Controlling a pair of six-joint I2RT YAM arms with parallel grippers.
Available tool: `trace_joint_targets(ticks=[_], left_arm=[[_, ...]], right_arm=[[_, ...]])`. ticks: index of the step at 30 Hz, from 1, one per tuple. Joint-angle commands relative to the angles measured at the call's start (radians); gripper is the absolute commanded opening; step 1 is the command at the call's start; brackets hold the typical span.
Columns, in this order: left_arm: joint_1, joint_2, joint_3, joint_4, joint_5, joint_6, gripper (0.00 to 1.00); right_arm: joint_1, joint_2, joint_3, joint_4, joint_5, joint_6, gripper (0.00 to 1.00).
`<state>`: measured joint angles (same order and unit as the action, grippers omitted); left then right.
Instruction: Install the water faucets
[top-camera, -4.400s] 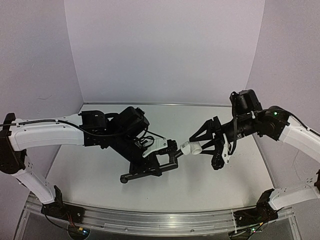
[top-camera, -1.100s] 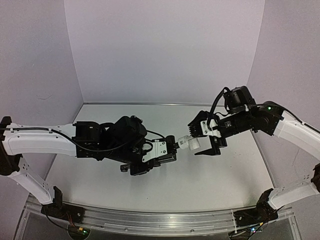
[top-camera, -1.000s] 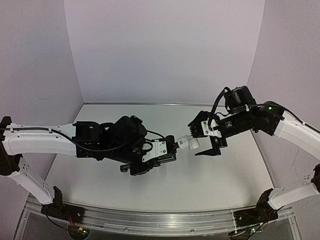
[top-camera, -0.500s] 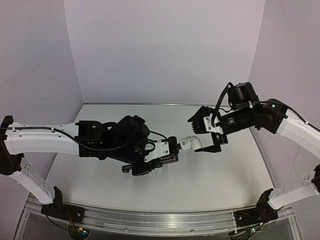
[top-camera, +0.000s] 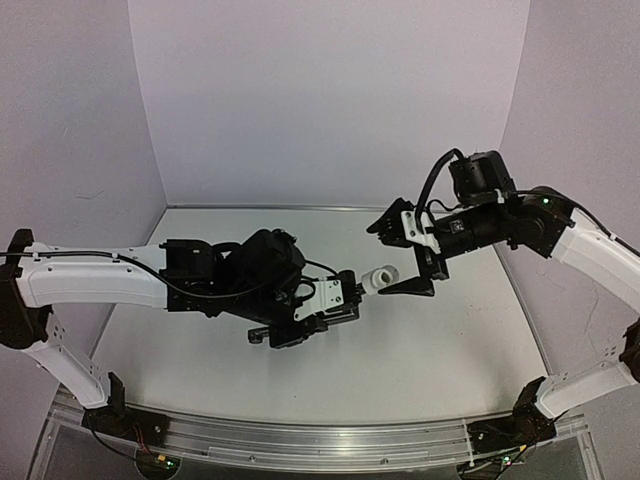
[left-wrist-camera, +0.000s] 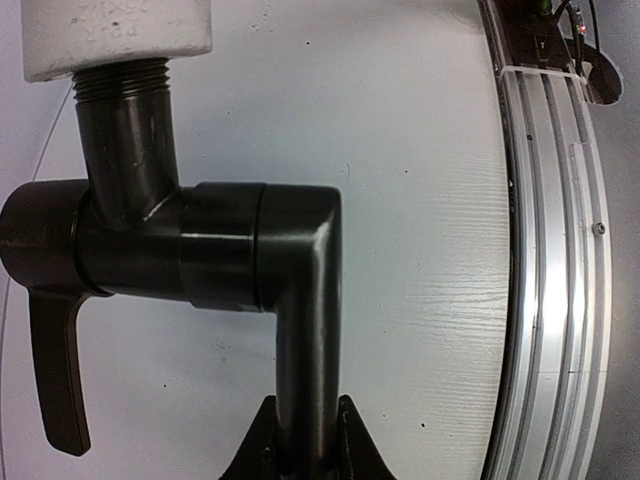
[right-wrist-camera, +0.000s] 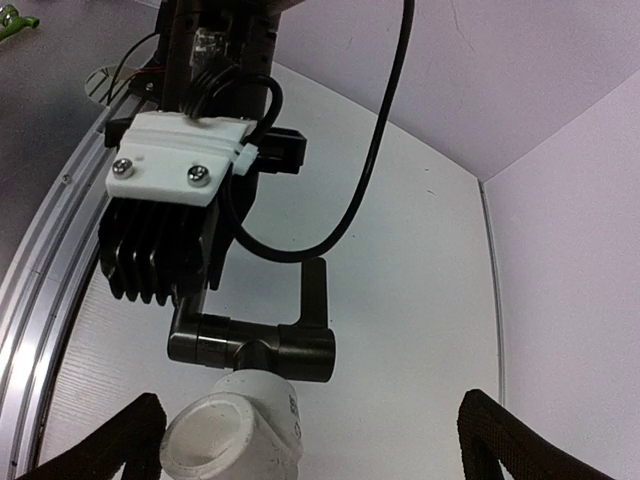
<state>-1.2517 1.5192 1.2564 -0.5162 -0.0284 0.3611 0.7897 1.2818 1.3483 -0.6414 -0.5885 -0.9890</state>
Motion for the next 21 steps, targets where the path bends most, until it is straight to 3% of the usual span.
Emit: trace_joint_targets(ticks=[1, 11, 21], left_arm=[[-0.002, -0.018, 0.063, 0.06, 0.023, 0.009, 0.0], [-0.002, -0.042, 0.05, 0.061, 0.025, 0.004, 0.0], [-0.002, -0.035, 0.046, 0.053, 0.025, 0.005, 0.0]], right_arm=[[0.0, 0.032, 0.055, 0.076, 0.06, 0.075, 0.98], [0.0, 0.089, 0.073, 0.11, 0.212, 0.098, 0.98], [0.0, 0.126, 0.125, 0.112, 0.259, 0.142, 0.98]])
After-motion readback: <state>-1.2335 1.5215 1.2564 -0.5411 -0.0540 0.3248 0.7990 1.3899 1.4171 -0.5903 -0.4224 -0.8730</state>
